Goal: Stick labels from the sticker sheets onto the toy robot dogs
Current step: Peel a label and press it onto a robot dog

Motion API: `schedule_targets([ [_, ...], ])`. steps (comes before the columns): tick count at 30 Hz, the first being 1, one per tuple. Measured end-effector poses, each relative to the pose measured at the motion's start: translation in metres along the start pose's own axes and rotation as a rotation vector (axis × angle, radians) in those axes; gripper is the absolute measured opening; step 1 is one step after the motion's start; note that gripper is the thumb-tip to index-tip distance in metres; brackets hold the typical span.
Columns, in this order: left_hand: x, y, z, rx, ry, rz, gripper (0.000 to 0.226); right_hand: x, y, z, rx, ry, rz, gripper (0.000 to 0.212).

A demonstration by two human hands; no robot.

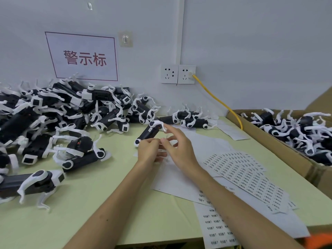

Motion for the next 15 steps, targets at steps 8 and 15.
schedule_targets([
  [8, 0.001, -0.002, -0.001, 0.021, 0.010, 0.027, 0.028, 0.007, 0.007, -0.001, -0.045, -0.001, 0.039, 0.037],
  [15, 0.003, -0.010, -0.002, 0.107, 0.148, -0.198, 0.031, 0.008, 0.015, 0.000, -0.113, -0.020, 0.083, 0.026],
])
Point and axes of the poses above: each hand's wrist, its own z-axis towards the middle knuckle, its own y-axis out of the back of the hand, x = y × z, the point moved 10 cm from there along z, towards the middle knuckle, and after that the axes turned 12 degrees about -x, right-handed, at the moved point
